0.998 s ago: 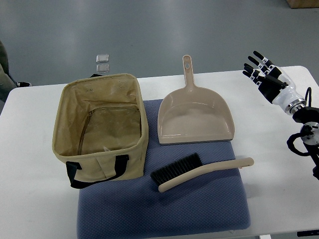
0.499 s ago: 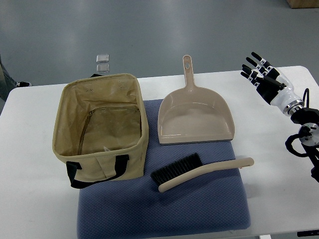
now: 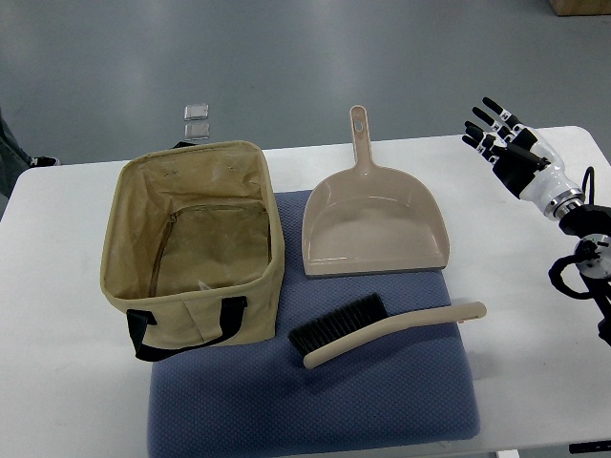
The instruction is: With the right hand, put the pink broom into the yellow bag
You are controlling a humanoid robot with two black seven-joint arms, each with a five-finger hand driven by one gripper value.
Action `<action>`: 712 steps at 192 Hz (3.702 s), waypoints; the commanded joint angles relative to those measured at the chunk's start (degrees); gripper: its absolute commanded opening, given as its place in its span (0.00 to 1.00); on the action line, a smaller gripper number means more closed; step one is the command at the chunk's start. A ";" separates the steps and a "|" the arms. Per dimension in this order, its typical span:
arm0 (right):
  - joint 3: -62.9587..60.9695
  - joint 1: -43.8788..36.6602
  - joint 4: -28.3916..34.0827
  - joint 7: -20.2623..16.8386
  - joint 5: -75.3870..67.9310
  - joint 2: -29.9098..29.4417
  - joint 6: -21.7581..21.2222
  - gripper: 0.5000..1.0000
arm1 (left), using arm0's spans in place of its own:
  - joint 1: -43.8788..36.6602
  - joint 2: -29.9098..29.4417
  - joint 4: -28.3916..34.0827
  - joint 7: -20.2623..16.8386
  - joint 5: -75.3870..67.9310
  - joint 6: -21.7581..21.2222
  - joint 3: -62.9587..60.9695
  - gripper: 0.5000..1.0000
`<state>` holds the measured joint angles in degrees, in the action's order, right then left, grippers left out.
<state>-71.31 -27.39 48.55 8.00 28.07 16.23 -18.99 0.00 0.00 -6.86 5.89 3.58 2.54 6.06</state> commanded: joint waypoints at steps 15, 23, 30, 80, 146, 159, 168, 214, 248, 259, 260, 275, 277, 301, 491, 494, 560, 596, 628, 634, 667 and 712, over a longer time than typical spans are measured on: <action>0.03 -0.04 0.31 0.00 0.15 0.03 -0.09 0.86 | 0.00 0.00 0.00 0.00 0.03 0.01 0.00 1.00; 0.03 -0.04 0.40 -0.09 0.41 0.03 -0.09 0.86 | 0.00 0.00 0.00 0.00 0.03 0.01 0.00 1.00; 0.21 -0.04 0.49 0.00 0.58 0.21 -0.09 0.86 | 0.00 0.00 0.00 0.00 -0.06 0.01 0.00 1.00; 1.88 -1.00 0.84 -0.09 2.25 2.84 -1.32 0.86 | 0.00 0.00 0.00 0.00 0.03 0.01 0.00 1.00; 12.51 -3.29 4.71 6.77 15.26 10.75 -2.55 0.85 | 0.00 0.00 0.00 0.00 0.03 0.01 0.00 1.00; 15.49 -4.60 6.73 8.17 18.86 12.86 -2.55 0.85 | 0.00 0.00 0.00 0.00 0.03 0.01 0.00 1.00; 17.34 -5.31 7.70 9.23 20.89 14.09 -2.46 0.85 | 0.00 0.00 0.00 0.00 0.03 0.01 0.00 1.00; 26.05 -7.59 17.63 12.39 30.12 23.15 -1.58 0.83 | 0.00 0.00 0.00 0.00 0.03 0.01 0.00 1.00; 30.44 -7.59 25.71 13.27 38.11 27.81 1.23 0.83 | 0.00 0.00 0.00 0.00 0.03 0.01 0.00 1.00; 32.73 -7.59 27.82 13.45 40.31 29.21 3.34 0.82 | 0.00 0.00 0.00 0.00 0.03 0.01 0.00 1.00; 33.07 -7.59 28.26 13.45 40.75 29.39 3.86 0.82 | 0.00 0.00 0.00 0.00 0.03 0.01 0.00 1.00; 36.77 -7.59 30.99 13.71 43.91 30.71 6.94 0.82 | 0.00 0.00 0.00 0.00 -0.06 0.01 0.00 1.00; 37.38 -7.59 31.34 13.71 44.35 30.79 7.38 0.82 | 0.00 0.00 0.00 0.00 0.03 0.01 0.00 1.00; 42.22 -7.59 34.24 13.80 49.72 32.11 10.99 0.81 | 0.00 0.00 0.00 0.00 -0.06 0.01 0.00 1.00; 57.77 -8.12 40.13 6.94 63.08 33.96 22.85 0.65 | 0.00 0.00 0.00 0.00 0.03 0.01 0.00 1.00; 57.86 -8.12 40.13 6.94 63.25 33.87 22.94 0.65 | 0.00 0.00 0.00 0.00 0.03 0.01 0.00 1.00; 58.57 -8.03 40.13 3.87 65.36 30.79 24.35 0.61 | 0.00 0.00 0.00 0.00 0.03 0.01 0.00 1.00; 59.00 -8.03 39.60 1.32 66.77 30.53 24.35 0.51 | 0.00 0.00 0.00 0.00 0.03 0.01 0.00 1.00; 59.62 -7.95 39.51 0.70 67.73 30.53 24.35 0.25 | 0.00 0.00 0.00 0.00 -0.06 0.01 0.00 1.00; 59.97 -7.95 39.51 0.44 68.00 30.53 24.35 0.20 | 0.00 0.00 0.00 0.00 0.03 0.01 0.00 1.00; 60.76 -7.95 39.42 -0.53 68.08 30.27 26.02 0.00 | 0.00 0.00 0.00 0.00 0.03 0.01 0.00 1.00; 60.41 -9.26 39.16 -0.79 67.65 30.09 30.23 0.00 | 0.00 0.00 0.00 0.00 0.03 0.01 0.00 1.00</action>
<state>-10.67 -35.54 87.81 7.21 96.15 46.33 9.22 0.00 0.00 -6.85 5.89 3.58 2.56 6.06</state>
